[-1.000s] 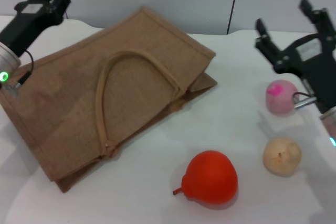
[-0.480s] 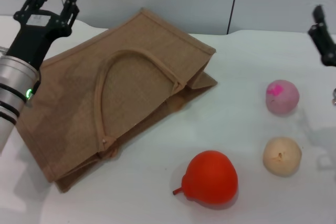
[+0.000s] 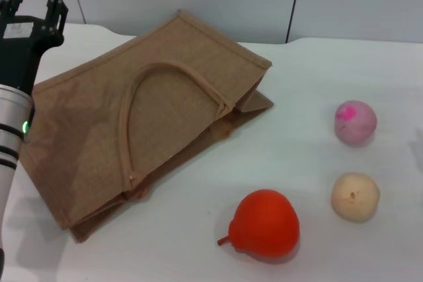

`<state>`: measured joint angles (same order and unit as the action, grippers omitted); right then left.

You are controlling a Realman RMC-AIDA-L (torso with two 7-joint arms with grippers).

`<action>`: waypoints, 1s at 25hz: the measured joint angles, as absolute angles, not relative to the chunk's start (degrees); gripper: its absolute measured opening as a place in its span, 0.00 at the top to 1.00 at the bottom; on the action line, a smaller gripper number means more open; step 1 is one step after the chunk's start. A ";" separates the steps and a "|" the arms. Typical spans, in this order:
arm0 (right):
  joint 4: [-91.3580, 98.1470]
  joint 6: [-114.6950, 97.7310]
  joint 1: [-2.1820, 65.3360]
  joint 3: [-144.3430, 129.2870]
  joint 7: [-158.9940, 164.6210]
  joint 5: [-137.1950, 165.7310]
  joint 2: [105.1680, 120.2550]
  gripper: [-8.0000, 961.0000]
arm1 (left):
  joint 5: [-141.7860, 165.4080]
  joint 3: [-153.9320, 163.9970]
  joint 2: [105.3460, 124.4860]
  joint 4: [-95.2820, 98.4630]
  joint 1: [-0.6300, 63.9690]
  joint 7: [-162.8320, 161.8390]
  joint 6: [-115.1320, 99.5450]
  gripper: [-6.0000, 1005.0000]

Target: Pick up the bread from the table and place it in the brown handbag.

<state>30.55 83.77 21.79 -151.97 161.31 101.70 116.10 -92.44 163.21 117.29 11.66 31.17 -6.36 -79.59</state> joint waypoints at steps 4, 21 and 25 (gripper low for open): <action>30.41 83.77 21.90 -152.22 161.33 101.17 116.10 0.11 | -92.47 163.27 117.23 11.69 31.15 -6.49 -79.63 0.39; 30.30 82.35 22.25 -152.41 161.37 101.07 116.10 0.11 | -92.44 163.38 117.25 11.78 31.11 -6.46 -79.72 0.39; 30.27 81.38 22.55 -152.42 161.37 101.08 116.11 0.11 | -92.46 163.48 117.21 11.78 31.22 -6.44 -79.71 0.39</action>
